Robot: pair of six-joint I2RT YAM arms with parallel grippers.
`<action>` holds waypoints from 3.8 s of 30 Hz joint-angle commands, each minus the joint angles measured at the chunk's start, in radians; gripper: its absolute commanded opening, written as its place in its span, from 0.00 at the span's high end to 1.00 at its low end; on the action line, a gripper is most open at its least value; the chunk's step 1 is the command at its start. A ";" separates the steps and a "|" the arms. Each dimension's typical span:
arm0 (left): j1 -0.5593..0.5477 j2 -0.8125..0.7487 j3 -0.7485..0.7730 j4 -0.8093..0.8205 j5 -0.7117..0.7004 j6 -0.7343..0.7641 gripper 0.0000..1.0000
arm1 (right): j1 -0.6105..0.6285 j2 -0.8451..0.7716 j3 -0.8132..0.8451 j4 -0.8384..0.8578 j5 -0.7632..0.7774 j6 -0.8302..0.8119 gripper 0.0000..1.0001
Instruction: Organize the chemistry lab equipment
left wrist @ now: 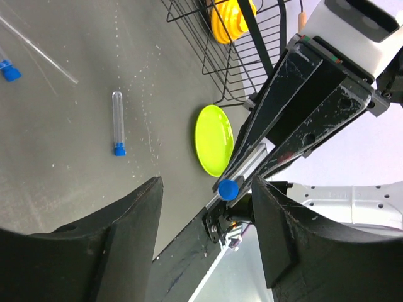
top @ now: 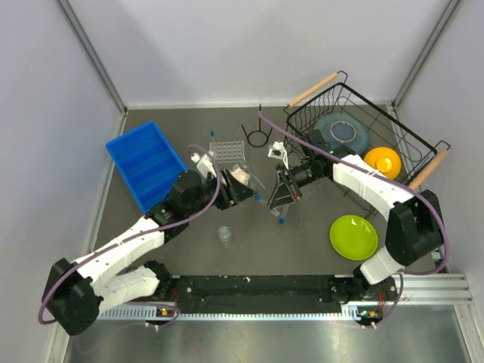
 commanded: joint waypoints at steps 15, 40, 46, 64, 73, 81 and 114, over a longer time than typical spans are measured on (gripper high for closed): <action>-0.118 0.116 0.100 0.094 -0.071 -0.023 0.52 | -0.012 0.003 0.023 0.028 -0.056 0.001 0.91; -0.007 0.047 0.205 -0.176 -0.177 0.175 0.93 | -0.067 -0.094 0.040 -0.055 0.205 -0.223 0.31; 0.227 0.150 0.329 -0.257 -0.146 0.346 0.93 | -0.133 -0.137 0.014 -0.076 0.290 -0.322 0.30; 0.379 0.739 0.774 -0.213 -0.430 0.713 0.93 | -0.139 -0.172 -0.110 -0.072 0.290 -0.453 0.25; 0.382 0.894 0.888 -0.213 -0.481 0.783 0.93 | -0.138 -0.157 -0.110 -0.073 0.300 -0.454 0.24; 0.383 0.934 0.894 -0.213 -0.465 0.772 0.93 | -0.139 -0.145 -0.109 -0.073 0.307 -0.453 0.24; 0.383 1.023 0.922 -0.267 -0.445 0.752 0.86 | -0.138 -0.137 -0.107 -0.075 0.321 -0.456 0.24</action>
